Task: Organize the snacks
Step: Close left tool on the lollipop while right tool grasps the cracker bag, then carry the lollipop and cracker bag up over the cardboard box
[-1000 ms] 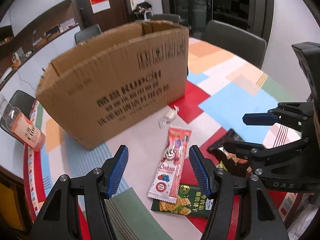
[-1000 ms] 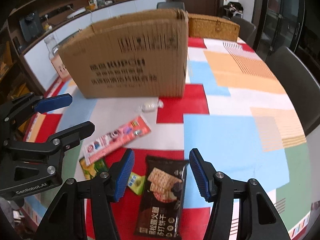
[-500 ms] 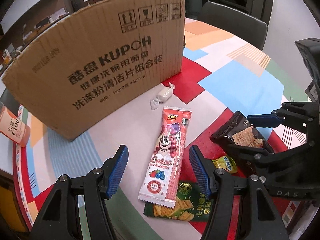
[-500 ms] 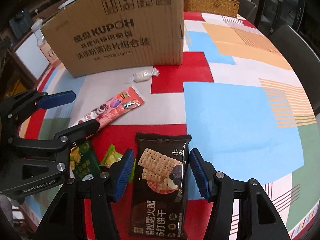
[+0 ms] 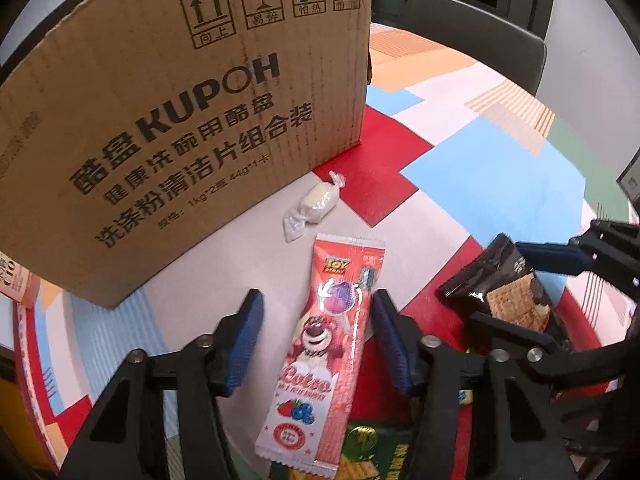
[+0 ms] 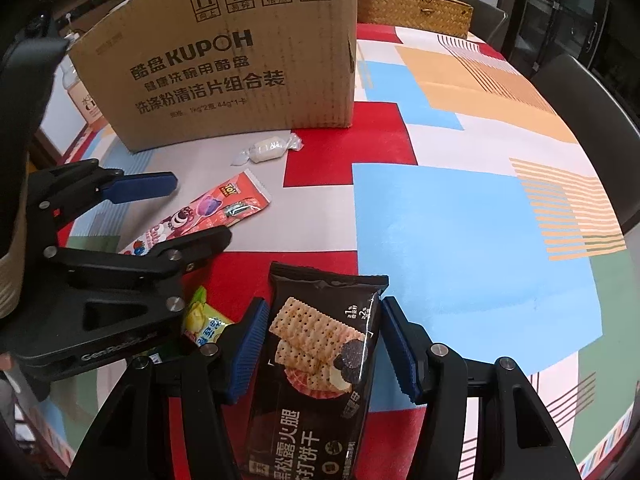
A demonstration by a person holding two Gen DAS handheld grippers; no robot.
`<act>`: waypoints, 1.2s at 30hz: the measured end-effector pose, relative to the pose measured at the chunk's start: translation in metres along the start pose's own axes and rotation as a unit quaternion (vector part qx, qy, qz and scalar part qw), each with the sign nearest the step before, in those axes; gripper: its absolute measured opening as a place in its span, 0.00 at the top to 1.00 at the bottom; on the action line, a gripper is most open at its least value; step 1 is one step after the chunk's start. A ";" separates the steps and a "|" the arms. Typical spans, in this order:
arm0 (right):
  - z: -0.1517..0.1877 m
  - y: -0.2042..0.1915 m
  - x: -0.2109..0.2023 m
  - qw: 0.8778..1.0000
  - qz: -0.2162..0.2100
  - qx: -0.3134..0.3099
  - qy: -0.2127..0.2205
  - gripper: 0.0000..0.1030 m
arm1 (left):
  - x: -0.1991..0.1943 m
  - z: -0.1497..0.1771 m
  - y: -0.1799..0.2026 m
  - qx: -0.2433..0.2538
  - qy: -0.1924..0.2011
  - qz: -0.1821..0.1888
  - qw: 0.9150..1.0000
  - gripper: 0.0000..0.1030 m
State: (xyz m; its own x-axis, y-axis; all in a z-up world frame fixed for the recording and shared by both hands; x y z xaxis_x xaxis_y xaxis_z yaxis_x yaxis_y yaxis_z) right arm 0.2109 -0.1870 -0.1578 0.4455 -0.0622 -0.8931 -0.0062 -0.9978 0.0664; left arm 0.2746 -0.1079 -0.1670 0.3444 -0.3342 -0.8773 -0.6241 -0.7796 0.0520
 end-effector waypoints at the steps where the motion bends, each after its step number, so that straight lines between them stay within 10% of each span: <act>1: 0.001 0.000 -0.001 1.000 0.000 0.001 0.001 0.46 | 0.001 0.000 0.001 -0.003 -0.001 0.004 1.000 0.56; 6: 0.001 0.005 -0.003 1.000 -0.011 0.010 0.002 0.50 | 0.002 -0.002 0.008 -0.004 -0.003 0.016 1.000 0.72; 36: -0.022 0.014 -0.061 0.996 -0.023 0.009 0.091 0.52 | -0.090 -0.002 0.014 -0.045 0.104 0.009 0.994 0.72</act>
State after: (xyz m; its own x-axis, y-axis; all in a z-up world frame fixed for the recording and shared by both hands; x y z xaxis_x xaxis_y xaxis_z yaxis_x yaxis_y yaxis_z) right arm 0.2031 -0.1964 -0.0927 0.6003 -0.0119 -0.7997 0.0031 -0.9998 0.0172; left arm 0.2357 -0.0896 -0.0861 0.4766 -0.4432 -0.7592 -0.5696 -0.8135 0.1173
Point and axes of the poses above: each gripper's, at about its wrist camera, not at the fingertips, and x roughly the way its jaws point, y to its right, z to its underside, the point moved 5 cm from there along x, roughly the way its jaws point, and after that the axes turned 7 degrees about z, right-handed, at the moved point
